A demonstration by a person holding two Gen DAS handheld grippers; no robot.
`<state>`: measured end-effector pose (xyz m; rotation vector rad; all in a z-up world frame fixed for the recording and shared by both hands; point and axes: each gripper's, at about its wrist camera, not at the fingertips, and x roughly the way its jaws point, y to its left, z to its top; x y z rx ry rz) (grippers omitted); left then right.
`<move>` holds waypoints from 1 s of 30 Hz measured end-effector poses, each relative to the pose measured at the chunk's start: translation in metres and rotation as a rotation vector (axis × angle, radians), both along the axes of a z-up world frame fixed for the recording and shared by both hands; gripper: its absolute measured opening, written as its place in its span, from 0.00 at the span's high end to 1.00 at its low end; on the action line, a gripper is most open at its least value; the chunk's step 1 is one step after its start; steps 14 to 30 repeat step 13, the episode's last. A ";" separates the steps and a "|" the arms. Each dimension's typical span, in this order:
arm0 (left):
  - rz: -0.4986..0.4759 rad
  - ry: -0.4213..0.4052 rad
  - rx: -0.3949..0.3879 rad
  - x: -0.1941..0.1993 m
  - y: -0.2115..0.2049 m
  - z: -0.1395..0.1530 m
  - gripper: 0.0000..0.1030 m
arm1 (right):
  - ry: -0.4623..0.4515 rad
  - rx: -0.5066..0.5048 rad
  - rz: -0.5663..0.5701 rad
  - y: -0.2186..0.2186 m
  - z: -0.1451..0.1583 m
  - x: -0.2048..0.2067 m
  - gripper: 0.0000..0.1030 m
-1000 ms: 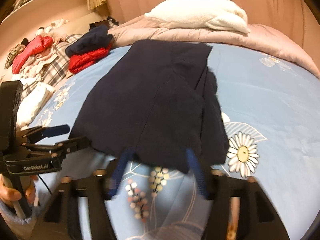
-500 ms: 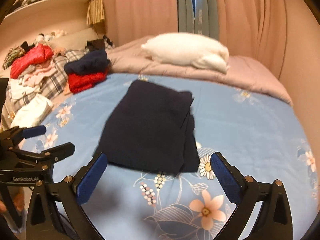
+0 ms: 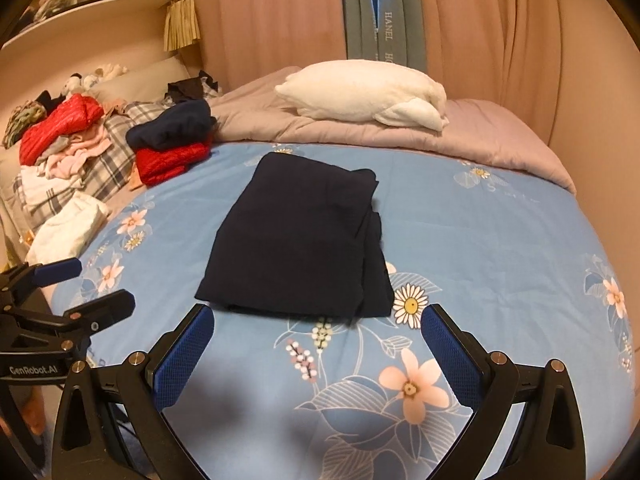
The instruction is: Fold large clothes
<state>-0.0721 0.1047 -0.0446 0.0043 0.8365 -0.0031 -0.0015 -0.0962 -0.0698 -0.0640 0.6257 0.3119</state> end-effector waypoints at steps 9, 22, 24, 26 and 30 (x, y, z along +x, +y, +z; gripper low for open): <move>-0.008 -0.009 -0.007 -0.005 -0.004 0.001 0.00 | 0.003 -0.001 -0.012 -0.003 0.000 -0.004 0.01; 0.000 -0.004 -0.003 -0.005 -0.004 0.001 0.00 | -0.001 0.005 -0.009 -0.003 0.002 -0.005 0.01; 0.000 -0.004 -0.003 -0.005 -0.004 0.001 0.00 | -0.001 0.005 -0.009 -0.003 0.002 -0.005 0.01; 0.000 -0.004 -0.003 -0.005 -0.004 0.001 0.00 | -0.001 0.005 -0.009 -0.003 0.002 -0.005 0.01; 0.000 -0.004 -0.003 -0.005 -0.004 0.001 0.00 | -0.001 0.005 -0.009 -0.003 0.002 -0.005 0.01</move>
